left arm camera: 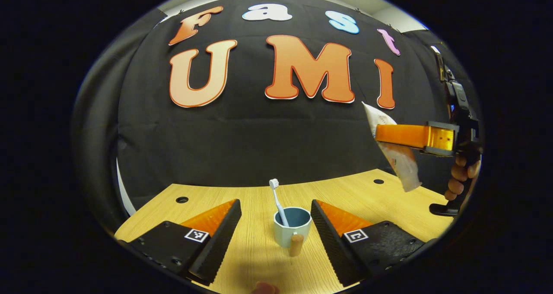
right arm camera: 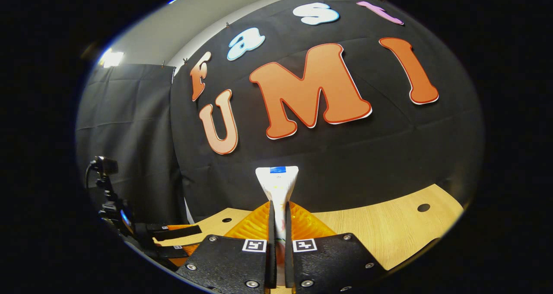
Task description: Put the toothbrush and toothpaste on the desktop into the cup, then pick up the cup and place it on the coaster on the desktop.
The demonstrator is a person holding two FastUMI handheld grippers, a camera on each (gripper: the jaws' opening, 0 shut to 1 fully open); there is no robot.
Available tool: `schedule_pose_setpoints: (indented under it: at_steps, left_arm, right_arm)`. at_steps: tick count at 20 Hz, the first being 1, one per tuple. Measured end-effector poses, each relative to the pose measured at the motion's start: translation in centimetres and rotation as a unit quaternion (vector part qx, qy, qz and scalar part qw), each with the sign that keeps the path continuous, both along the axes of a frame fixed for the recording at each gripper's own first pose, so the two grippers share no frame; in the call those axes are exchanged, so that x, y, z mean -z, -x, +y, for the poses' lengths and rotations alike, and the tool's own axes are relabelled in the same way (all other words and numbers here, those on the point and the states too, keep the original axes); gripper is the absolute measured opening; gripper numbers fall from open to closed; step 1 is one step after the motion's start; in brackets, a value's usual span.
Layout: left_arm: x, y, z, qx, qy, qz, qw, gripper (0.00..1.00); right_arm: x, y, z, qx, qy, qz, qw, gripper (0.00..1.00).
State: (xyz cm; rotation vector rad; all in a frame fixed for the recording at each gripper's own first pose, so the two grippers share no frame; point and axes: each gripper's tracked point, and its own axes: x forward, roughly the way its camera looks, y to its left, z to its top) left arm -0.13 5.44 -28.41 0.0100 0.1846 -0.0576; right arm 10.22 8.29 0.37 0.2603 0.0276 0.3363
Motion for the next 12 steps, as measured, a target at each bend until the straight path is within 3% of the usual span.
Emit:
schedule_pose_setpoints:
  at_steps: [12]
  left_arm:
    - [-0.1, 2.8, 2.6, -0.016, 0.02, -0.003, 1.0, 0.98]
  right_arm:
    - [2.2, -4.1, 6.5, -0.041, 0.007, -0.003, 0.999, 0.08]
